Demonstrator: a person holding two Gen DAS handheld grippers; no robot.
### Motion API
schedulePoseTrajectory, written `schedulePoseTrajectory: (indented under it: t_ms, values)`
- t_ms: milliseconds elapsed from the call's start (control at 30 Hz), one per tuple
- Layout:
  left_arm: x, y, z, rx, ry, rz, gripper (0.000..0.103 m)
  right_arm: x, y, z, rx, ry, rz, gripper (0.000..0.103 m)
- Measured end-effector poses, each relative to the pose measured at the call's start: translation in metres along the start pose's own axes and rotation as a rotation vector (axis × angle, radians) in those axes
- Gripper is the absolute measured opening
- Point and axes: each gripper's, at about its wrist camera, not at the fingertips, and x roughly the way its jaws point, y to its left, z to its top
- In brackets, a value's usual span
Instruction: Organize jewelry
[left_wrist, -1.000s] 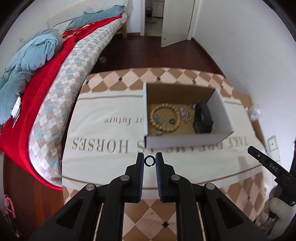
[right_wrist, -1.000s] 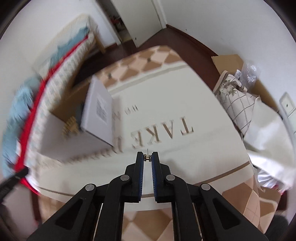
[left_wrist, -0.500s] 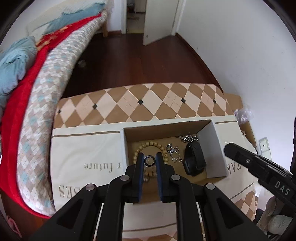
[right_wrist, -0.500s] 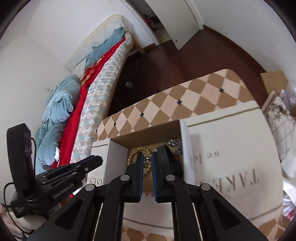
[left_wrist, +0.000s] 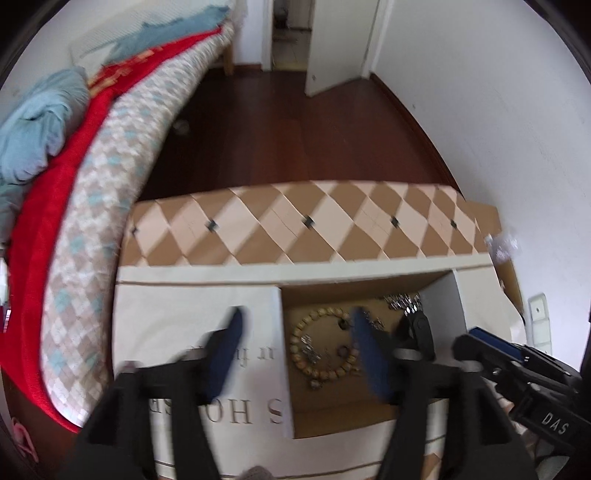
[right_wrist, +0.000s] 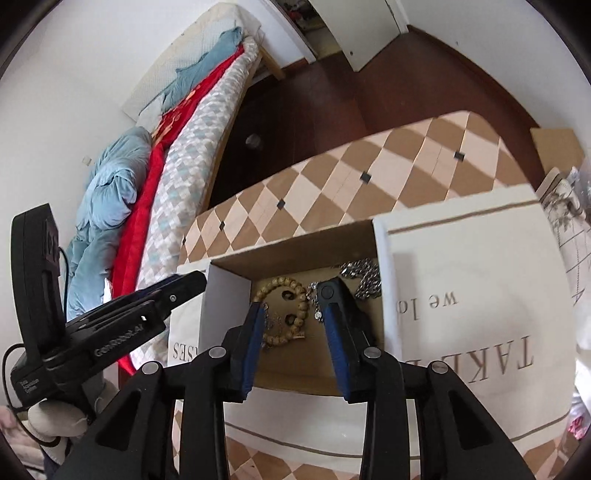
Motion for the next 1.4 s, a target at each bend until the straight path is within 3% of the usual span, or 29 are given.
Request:
schedulePoseTrajectory:
  t_ms: [33,133,200,267,400,600,867,1400]
  values:
    - [-0.006,0.003,-0.001,-0.006,-0.026,0.021,0.074,-0.005,0.001,-0.001,-0.018,-0.017,-0.031,0.043]
    - [-0.015,0.011,-0.005,-0.022,-0.067,0.072,0.098,-0.017,0.008,-0.003,-0.077,-0.056,-0.154,0.074]
    - [-0.019,0.016,-0.011,-0.029,-0.077,0.111,0.101,-0.022,0.014,-0.006,-0.13,-0.073,-0.251,0.097]
    - [-0.02,0.019,-0.019,-0.026,-0.072,0.142,0.102,-0.025,0.019,-0.01,-0.177,-0.081,-0.348,0.102]
    - [-0.023,0.018,-0.037,-0.024,-0.064,0.159,0.102,-0.024,0.028,-0.015,-0.225,-0.076,-0.465,0.103]
    - [-0.033,0.009,-0.057,-0.019,-0.062,0.155,0.102,-0.034,0.033,-0.028,-0.233,-0.072,-0.499,0.103]
    - [-0.076,-0.006,-0.079,-0.027,-0.099,0.137,0.102,-0.074,0.042,-0.051,-0.23,-0.099,-0.496,0.103]
    - [-0.205,-0.02,-0.128,-0.054,-0.199,0.111,0.102,-0.21,0.095,-0.115,-0.261,-0.258,-0.457,0.103]
